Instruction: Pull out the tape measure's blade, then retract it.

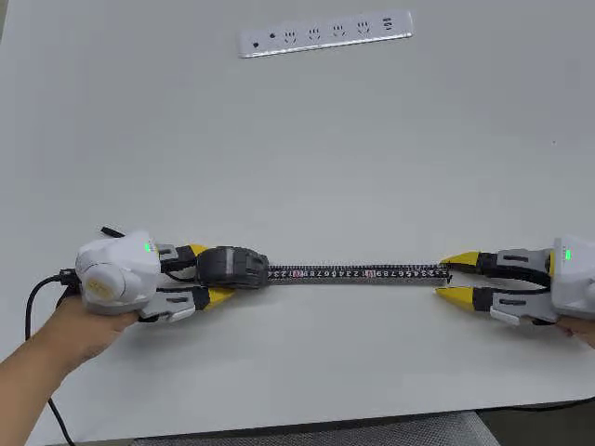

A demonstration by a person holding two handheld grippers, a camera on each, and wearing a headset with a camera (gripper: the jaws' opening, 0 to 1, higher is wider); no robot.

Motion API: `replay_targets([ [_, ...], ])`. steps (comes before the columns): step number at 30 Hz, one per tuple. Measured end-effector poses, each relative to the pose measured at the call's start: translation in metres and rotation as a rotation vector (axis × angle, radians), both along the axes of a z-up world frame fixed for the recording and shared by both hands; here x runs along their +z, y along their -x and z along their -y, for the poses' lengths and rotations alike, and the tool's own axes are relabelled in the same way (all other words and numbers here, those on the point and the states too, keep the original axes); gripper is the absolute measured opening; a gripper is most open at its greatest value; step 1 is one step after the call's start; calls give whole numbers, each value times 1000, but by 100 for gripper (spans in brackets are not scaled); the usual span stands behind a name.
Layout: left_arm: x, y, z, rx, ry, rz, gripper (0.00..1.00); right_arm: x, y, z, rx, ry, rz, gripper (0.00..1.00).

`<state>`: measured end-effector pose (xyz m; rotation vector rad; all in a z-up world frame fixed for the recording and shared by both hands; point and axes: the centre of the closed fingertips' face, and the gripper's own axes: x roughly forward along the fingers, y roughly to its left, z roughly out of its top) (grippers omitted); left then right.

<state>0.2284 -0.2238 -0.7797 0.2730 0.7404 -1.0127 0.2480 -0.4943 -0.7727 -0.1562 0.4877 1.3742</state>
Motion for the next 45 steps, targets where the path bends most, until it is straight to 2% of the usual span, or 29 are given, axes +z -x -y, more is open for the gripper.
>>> replay_targets([
  [2, 0, 0, 0, -3, -9, 8, 38, 0, 0, 0, -3, 2, -3, 23],
  [9, 1, -1, 1, 16, -2, 3, 40, 1, 1, -1, -17, 11, -4, 26],
  [13, 4, -2, 1, 35, 7, 6, 45, 2, 2, -4, -25, 14, 3, 29],
  [16, 3, -3, -1, 43, -5, 14, 47, 3, 2, -5, -35, 14, 7, 30],
  [21, 8, -3, 0, 64, 18, 18, 50, 6, 1, -7, -54, 12, 10, 31],
  [27, 10, -1, -2, 83, 18, 23, 54, 8, 1, -9, -85, 12, 16, 36],
  [32, 14, 0, -4, 116, 48, 19, 58, 11, 1, -10, -116, 8, 19, 41],
  [42, 21, 2, -11, 182, 72, 44, 63, 16, 2, -15, -176, -4, 29, 45],
  [45, 21, 4, -13, 195, 64, 52, 63, 15, 0, -13, -197, -3, 31, 47],
])
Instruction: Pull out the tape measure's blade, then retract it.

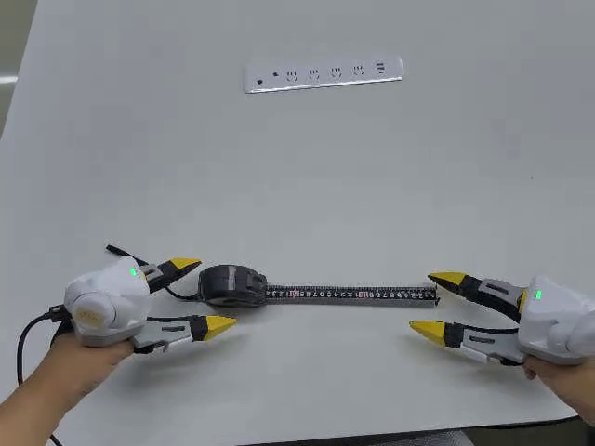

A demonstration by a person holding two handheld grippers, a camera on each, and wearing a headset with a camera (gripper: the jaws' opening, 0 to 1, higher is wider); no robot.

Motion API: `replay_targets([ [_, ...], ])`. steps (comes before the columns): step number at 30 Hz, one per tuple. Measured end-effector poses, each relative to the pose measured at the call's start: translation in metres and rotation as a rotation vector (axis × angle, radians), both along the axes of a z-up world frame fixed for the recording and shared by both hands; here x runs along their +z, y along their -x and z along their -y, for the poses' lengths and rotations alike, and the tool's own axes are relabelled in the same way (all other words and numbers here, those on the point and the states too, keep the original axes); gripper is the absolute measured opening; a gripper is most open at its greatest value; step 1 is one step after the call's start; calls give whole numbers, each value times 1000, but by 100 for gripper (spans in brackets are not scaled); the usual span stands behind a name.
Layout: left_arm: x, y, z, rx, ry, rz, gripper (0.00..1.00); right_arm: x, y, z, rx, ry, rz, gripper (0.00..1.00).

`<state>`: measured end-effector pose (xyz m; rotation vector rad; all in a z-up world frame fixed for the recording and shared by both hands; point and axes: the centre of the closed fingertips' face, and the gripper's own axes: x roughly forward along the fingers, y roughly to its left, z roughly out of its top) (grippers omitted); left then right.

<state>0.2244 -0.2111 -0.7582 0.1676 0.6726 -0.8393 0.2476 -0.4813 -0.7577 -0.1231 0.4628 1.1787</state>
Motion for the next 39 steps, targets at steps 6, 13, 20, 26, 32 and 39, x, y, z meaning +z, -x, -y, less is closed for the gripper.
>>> replay_targets([
  [6, 0, 3, -8, 35, 2, -1, 65, 0, 2, -1, -27, 10, 6, 48],
  [13, 3, 8, -12, 73, 3, 3, 68, 3, 2, 1, -74, 20, 5, 49],
  [20, 8, 11, -18, 124, 3, 12, 68, 7, 7, 0, -114, 29, -4, 50],
  [26, 12, 16, -21, 169, 15, 18, 70, 13, 8, 0, -140, 37, -5, 51],
  [32, 15, 20, -25, 213, 21, 22, 73, 15, 12, 1, -156, 50, 2, 53],
  [39, 18, 28, -34, 267, 28, 25, 73, 17, 17, 5, -173, 58, -1, 55],
])
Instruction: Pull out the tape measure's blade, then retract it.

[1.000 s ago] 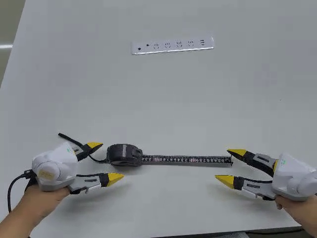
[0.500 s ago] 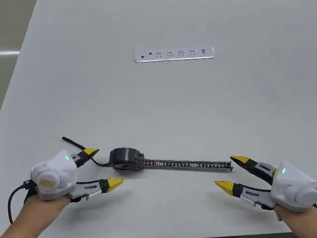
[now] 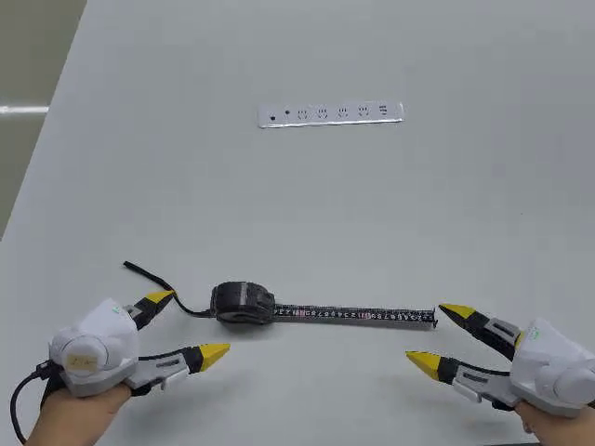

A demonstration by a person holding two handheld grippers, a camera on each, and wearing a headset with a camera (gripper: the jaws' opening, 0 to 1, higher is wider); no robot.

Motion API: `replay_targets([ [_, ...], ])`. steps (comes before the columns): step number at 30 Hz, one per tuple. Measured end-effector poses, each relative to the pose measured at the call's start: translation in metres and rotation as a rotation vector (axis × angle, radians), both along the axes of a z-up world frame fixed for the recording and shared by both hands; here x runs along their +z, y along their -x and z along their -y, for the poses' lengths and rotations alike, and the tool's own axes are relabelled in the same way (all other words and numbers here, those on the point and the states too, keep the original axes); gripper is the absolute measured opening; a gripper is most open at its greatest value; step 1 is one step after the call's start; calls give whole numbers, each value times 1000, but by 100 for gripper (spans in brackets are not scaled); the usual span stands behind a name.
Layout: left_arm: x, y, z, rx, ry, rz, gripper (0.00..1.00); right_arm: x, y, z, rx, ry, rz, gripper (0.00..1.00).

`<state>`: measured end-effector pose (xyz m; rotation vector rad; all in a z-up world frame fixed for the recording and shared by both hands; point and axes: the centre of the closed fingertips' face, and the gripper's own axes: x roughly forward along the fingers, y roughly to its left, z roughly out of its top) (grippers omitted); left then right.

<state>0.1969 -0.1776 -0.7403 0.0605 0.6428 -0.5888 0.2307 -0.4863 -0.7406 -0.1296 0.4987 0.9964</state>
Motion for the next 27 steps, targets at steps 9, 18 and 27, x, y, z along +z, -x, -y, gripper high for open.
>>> replay_targets([
  [9, 4, 13, -5, 23, 11, 1, 75, 7, 10, 3, -24, -8, 5, 57],
  [18, 6, 24, -5, 37, 8, 4, 77, 14, 20, 2, -35, -15, 19, 63],
  [27, 7, 36, -5, 54, 14, 3, 78, 17, 24, 5, -69, -10, 24, 68],
])
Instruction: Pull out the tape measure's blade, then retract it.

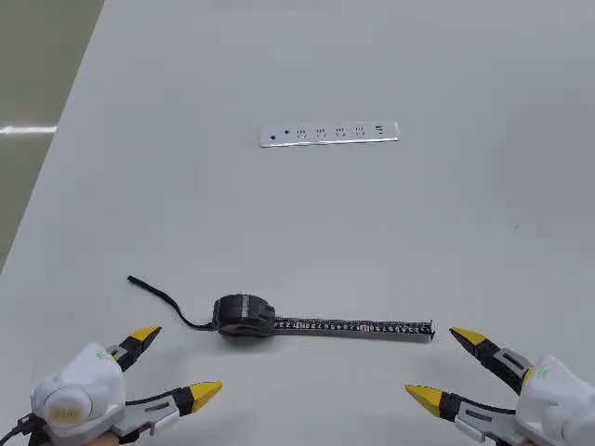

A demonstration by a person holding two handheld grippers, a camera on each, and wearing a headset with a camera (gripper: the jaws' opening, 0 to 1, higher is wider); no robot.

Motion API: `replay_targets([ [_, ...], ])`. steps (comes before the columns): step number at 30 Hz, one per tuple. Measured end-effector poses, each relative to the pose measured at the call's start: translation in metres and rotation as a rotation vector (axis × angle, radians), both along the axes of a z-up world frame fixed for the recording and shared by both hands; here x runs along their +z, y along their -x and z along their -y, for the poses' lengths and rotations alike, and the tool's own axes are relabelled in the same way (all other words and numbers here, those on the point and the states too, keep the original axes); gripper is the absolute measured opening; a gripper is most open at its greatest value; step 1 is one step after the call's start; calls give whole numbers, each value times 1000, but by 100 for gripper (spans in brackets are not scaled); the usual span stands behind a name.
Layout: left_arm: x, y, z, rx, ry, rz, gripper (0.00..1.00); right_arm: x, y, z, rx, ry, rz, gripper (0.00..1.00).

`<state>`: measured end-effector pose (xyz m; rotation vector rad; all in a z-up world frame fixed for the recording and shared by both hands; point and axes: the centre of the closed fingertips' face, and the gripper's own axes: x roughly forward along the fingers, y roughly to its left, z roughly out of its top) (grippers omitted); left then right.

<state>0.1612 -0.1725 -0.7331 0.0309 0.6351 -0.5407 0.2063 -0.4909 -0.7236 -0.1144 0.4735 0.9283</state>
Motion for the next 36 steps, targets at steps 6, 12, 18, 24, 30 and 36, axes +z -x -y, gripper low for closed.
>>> replay_targets([
  [6, 0, 7, 2, 25, 21, -3, 78, 2, 3, 0, -18, -3, 6, 70],
  [12, -1, 13, 2, 48, 34, -9, 77, 8, 5, 2, -24, -2, 16, 71],
  [18, 1, 17, 2, 58, 25, 5, 77, 11, 10, 1, -41, -22, 13, 72],
  [24, 1, 22, 1, 83, 40, 7, 77, 15, 15, 1, -62, -43, 19, 74],
  [30, 1, 29, -1, 103, 46, 7, 78, 16, 23, 3, -71, -45, 14, 75],
  [36, 2, 31, -3, 116, 55, 6, 78, 13, 28, 4, -76, -47, 3, 75],
])
